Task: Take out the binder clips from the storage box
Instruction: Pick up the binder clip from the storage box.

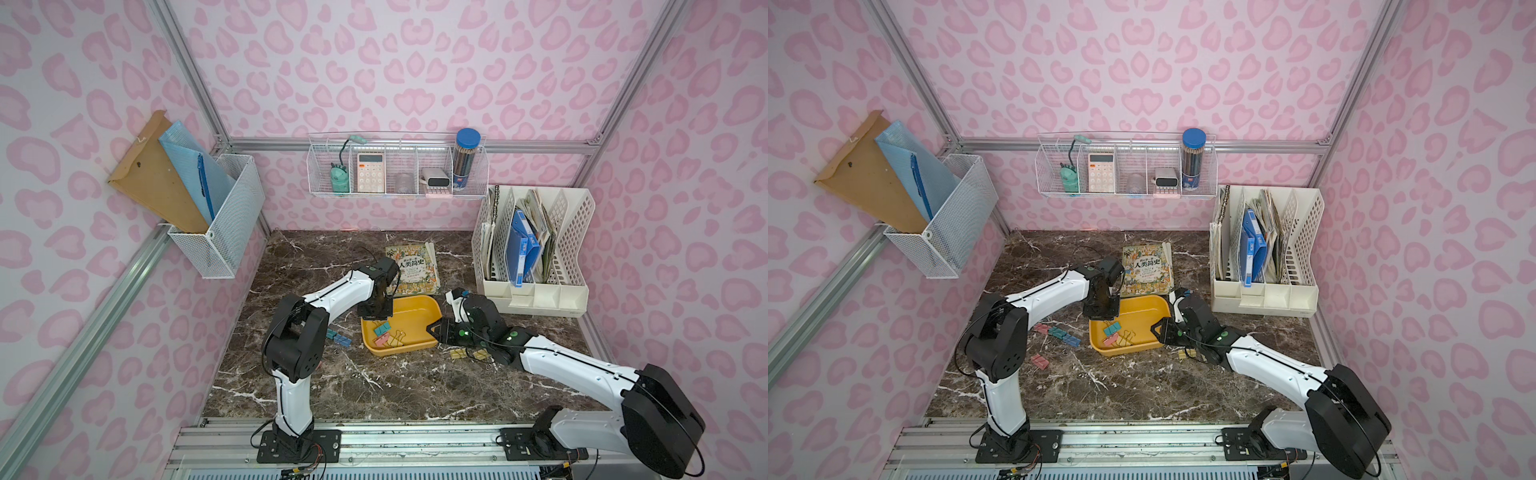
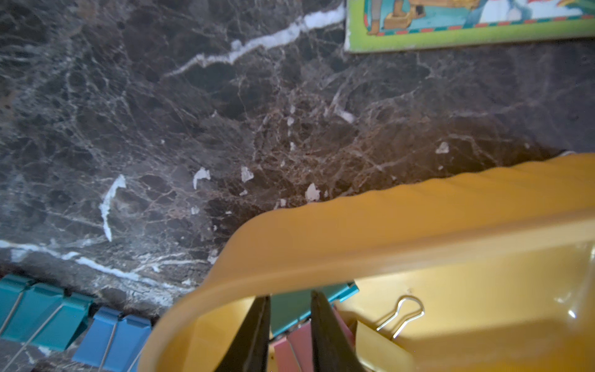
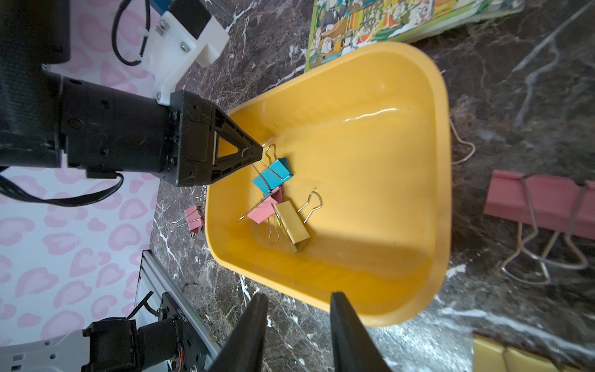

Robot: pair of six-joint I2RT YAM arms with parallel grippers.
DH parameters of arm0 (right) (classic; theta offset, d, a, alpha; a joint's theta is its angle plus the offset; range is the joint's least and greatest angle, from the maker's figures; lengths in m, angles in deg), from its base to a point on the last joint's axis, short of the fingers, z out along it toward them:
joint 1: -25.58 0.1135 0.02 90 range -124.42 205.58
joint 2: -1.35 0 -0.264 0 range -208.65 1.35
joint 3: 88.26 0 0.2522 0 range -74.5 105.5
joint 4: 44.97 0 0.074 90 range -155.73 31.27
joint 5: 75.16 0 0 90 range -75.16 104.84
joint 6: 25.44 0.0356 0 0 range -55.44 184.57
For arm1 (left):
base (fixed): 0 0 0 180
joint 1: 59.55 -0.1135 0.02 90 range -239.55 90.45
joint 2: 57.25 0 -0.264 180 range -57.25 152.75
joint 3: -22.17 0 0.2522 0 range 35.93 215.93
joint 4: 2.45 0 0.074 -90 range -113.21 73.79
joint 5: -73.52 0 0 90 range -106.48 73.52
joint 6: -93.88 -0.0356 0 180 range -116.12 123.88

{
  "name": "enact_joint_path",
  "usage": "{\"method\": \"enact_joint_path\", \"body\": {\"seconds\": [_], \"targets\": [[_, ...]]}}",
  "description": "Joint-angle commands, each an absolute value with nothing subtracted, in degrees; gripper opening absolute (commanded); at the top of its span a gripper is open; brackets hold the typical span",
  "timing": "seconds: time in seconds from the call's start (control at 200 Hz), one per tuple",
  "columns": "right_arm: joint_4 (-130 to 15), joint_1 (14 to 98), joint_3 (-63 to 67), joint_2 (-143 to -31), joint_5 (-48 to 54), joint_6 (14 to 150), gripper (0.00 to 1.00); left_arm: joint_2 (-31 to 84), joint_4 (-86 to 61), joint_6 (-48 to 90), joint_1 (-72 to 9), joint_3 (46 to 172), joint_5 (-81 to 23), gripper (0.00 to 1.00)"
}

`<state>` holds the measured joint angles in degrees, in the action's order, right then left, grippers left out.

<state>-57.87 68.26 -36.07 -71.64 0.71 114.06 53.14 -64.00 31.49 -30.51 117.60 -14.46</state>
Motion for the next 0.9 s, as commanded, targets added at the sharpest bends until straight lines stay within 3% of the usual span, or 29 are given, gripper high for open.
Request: {"method": "enact_joint_path", "body": {"seconds": [0.0,0.55,0.72,0.895], "targets": [[-58.60,68.30,-35.77,-71.77,0.95,114.65,0.37,52.66,-63.86,30.39,-30.61,117.24,-15.58,0.22],[-57.58,68.36,-35.26,-72.85,0.42,114.97,0.37,43.67,-62.83,32.00,-30.72,116.18,-20.19,0.02],[-57.80,68.96,-33.98,-72.00,2.70,114.60,0.38,33.95,-54.53,38.07,-30.72,109.84,-23.46,0.00],[-56.06,74.23,-31.27,-71.51,8.82,110.86,0.38,17.93,-46.56,48.81,-30.72,98.29,-16.95,0.00]]}}
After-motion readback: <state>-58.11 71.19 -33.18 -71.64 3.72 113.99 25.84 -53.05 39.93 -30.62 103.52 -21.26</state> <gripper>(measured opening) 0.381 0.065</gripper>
